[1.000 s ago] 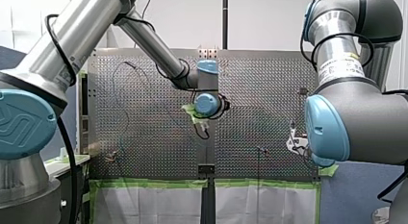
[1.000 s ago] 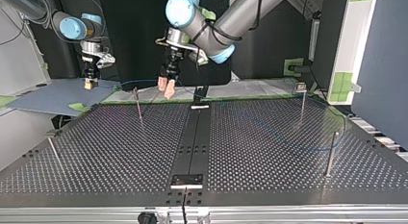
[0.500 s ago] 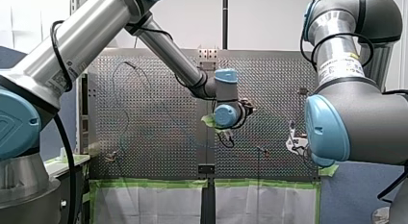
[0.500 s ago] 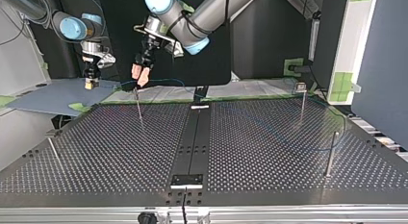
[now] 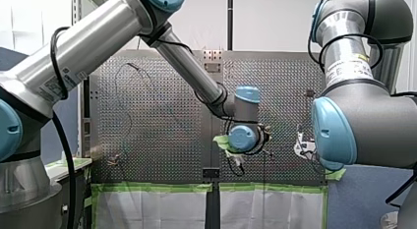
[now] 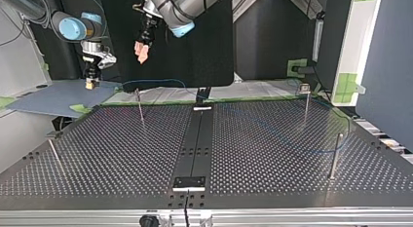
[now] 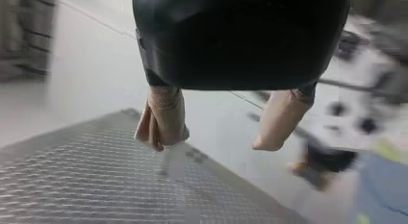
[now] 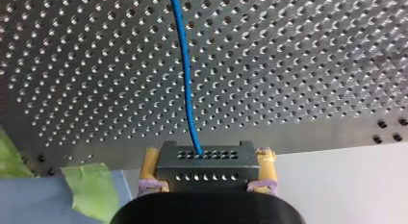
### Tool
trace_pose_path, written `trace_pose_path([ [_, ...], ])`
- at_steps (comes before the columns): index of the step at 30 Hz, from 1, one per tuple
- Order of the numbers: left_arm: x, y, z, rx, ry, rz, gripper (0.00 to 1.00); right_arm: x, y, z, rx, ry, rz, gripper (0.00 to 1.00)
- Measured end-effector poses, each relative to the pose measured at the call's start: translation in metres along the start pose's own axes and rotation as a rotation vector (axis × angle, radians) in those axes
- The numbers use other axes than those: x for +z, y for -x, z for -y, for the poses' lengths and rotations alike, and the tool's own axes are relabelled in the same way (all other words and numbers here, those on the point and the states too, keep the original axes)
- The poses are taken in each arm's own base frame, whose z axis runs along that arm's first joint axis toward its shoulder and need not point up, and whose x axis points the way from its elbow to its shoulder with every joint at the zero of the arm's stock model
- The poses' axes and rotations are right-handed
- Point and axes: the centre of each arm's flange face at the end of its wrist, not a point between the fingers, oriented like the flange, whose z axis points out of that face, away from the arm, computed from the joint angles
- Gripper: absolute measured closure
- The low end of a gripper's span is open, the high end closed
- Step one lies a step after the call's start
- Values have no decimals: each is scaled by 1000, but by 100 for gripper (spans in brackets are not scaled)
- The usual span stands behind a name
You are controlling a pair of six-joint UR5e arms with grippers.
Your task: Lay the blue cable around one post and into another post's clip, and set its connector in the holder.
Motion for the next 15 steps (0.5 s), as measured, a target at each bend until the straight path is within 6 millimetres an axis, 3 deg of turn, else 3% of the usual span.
trace_pose_path([
  [8,-25,-54,13,122,-30,-96,0,-1,1,1,-26,-3,11,100],
  [15,-33,-90,29,151,-96,-130,0,-2,3,7,-47,-14,19,100],
])
